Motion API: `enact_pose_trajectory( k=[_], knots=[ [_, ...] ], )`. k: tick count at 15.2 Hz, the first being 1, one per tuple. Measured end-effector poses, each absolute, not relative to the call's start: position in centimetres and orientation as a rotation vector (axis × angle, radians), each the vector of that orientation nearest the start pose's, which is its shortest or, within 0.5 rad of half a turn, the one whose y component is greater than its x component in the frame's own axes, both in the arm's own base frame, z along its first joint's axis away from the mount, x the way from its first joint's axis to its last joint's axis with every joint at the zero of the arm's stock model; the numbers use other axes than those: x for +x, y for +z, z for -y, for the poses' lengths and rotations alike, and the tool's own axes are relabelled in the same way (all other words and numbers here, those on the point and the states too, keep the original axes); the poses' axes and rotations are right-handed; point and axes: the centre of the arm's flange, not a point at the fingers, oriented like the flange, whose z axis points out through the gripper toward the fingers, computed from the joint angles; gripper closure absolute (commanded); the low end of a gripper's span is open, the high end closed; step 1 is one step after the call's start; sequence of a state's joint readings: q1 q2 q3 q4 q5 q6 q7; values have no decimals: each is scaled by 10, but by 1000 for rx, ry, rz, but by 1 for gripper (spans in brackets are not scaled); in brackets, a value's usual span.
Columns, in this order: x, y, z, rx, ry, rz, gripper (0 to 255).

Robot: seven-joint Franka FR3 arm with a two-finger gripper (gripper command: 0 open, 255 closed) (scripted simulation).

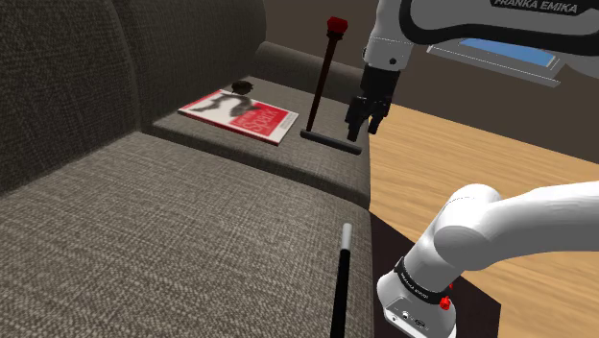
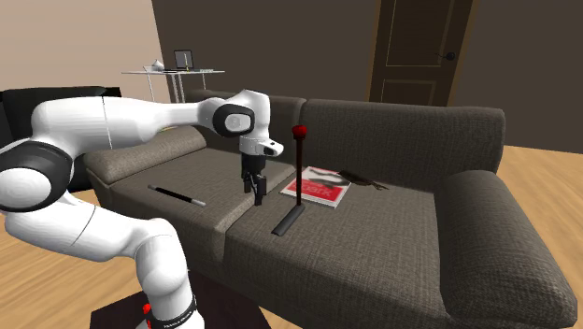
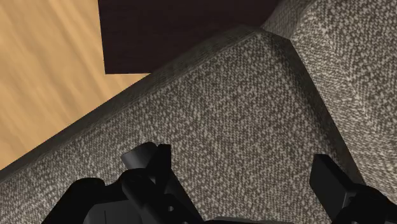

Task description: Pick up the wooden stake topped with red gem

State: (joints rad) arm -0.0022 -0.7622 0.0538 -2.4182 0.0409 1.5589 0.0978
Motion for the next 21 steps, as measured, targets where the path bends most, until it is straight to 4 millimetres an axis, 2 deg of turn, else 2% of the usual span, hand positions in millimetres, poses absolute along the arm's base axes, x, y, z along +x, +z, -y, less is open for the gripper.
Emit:
enact_pose_trajectory(
  k=[1,4,21],
  knots=[
    [308,553,-24,-3139,154,-101,0],
    [325,571,-22,-3157,140,-109,0],
    [447,751,-27,-3297,22,-174,0]
  ],
)
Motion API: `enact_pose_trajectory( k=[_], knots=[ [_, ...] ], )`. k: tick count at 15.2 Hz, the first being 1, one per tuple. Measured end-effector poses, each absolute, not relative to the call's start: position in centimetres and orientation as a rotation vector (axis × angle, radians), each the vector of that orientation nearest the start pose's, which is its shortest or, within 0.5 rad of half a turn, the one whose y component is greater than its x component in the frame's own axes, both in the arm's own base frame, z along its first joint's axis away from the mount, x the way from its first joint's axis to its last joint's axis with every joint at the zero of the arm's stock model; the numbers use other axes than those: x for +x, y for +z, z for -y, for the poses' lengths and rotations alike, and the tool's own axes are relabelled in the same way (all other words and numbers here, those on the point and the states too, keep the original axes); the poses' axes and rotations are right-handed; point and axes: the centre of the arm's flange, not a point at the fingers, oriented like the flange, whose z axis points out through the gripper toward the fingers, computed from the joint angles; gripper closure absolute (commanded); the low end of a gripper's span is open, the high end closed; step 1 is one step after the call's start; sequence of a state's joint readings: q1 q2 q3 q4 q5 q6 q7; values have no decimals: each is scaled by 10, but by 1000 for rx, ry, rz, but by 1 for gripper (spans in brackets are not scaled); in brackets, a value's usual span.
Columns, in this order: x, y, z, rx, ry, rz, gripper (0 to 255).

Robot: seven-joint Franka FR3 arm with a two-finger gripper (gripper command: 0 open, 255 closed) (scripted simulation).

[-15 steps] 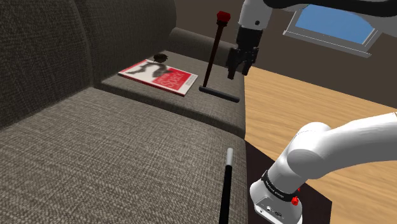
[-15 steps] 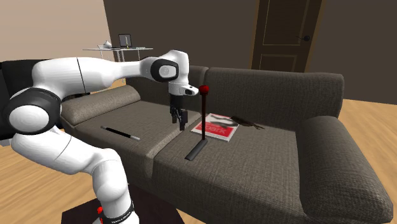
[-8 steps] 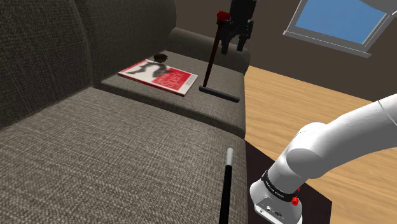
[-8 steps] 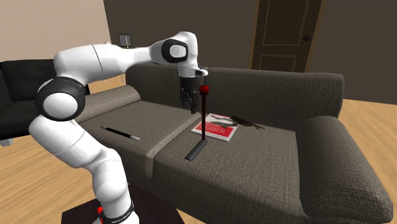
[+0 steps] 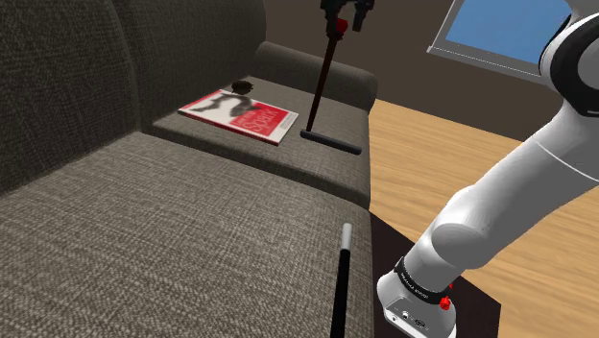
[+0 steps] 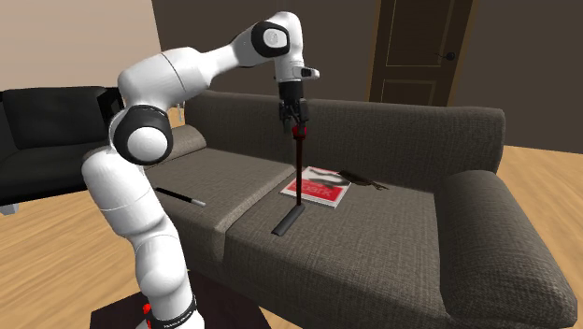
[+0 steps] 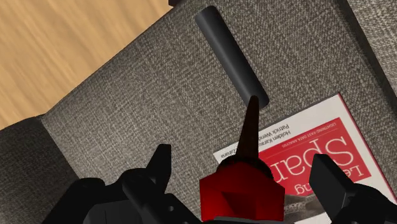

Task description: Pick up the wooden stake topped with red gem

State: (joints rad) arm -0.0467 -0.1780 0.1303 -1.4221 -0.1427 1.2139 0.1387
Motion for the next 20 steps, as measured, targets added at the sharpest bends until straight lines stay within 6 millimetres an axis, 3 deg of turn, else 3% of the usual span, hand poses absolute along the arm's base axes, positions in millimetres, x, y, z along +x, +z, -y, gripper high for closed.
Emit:
enact_pose_trajectory(
  k=[2,4,11,12,20],
  knots=[
    [461,773,-27,-3314,7,-181,0],
    [468,781,-30,-3322,0,-188,0],
    [470,752,-29,-3325,-3,-191,0],
    [470,750,-29,-3325,-3,-191,255],
    [470,749,-30,-3324,-6,-190,255]
  ],
)
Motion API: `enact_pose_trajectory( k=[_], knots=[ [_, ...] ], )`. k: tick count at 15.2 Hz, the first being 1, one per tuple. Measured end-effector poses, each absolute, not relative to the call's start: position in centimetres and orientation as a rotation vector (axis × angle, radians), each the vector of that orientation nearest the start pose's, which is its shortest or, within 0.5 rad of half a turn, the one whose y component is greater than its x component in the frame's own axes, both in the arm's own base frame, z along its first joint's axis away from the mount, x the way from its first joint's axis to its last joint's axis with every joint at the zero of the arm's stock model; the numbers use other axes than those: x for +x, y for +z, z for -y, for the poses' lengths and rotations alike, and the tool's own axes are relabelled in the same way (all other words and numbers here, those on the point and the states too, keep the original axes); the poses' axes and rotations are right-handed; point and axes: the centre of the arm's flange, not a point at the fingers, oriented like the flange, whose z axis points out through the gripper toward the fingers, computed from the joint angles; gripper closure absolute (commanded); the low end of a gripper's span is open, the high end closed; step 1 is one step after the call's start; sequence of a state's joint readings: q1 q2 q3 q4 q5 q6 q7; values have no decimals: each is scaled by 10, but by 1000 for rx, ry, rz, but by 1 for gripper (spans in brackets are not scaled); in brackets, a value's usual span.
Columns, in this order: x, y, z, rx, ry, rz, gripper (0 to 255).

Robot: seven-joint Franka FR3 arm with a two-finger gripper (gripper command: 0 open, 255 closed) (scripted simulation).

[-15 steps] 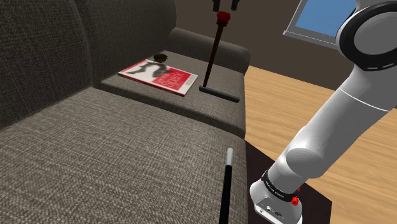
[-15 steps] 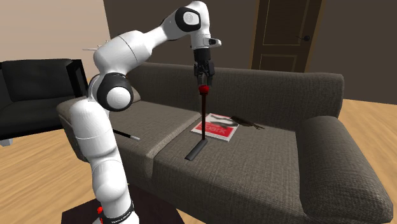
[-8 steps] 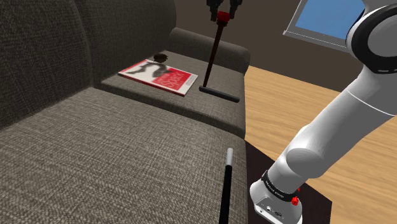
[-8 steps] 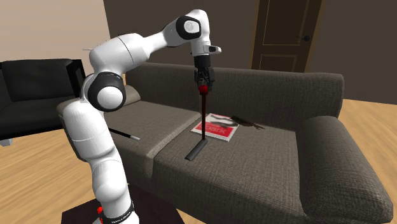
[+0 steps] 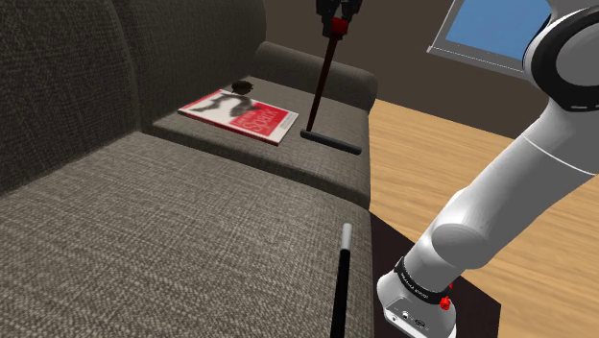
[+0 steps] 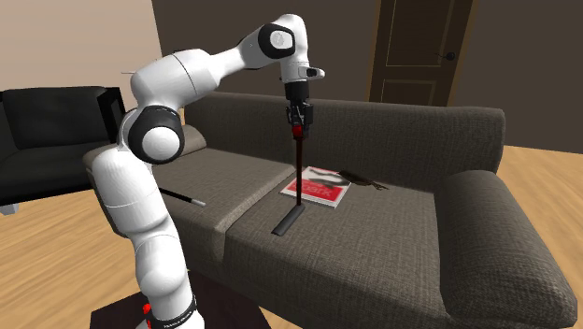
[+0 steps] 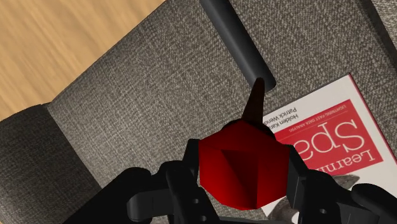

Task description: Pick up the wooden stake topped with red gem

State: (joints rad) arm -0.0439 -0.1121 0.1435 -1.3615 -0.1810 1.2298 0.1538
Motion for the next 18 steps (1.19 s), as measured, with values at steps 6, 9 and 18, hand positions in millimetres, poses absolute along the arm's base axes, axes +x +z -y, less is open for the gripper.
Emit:
enact_pose_trajectory(
  k=[6,9,18],
  knots=[
    [471,763,-30,-3325,-4,-191,255],
    [470,779,-29,-3325,-4,-191,255],
    [472,825,-30,-3325,-4,-190,255]
  ],
)
